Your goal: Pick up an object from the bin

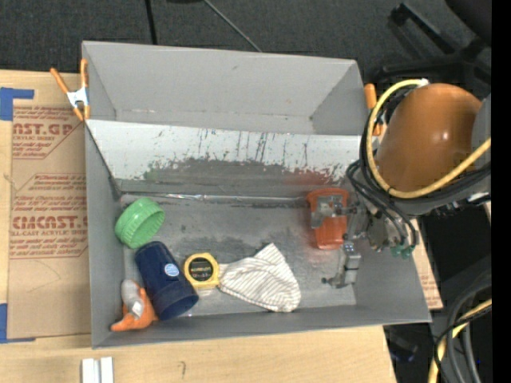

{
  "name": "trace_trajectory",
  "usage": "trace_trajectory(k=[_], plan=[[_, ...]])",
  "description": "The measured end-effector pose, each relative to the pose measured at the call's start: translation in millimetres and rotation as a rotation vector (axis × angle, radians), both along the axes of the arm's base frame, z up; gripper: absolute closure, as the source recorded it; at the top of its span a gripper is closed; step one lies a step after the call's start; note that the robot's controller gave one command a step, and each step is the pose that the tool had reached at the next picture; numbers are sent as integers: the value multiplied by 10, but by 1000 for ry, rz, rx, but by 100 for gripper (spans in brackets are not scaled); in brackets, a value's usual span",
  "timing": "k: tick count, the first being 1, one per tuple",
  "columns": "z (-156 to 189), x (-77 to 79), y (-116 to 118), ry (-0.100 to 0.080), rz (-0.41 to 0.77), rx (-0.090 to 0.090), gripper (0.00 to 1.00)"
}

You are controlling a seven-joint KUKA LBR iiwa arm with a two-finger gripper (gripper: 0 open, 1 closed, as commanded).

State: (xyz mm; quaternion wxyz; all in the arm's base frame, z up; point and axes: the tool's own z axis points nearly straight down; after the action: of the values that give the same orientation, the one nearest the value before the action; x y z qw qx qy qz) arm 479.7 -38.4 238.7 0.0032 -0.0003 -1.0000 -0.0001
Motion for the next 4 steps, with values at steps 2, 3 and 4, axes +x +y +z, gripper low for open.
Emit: trace_trajectory(k=[2, 3, 4], plan=[[-670, 87, 351, -13, -19, 1, 0], [-801, 324, 880, -7, 116, 0, 0], [-936, 240, 708, -7, 85, 1, 0]])
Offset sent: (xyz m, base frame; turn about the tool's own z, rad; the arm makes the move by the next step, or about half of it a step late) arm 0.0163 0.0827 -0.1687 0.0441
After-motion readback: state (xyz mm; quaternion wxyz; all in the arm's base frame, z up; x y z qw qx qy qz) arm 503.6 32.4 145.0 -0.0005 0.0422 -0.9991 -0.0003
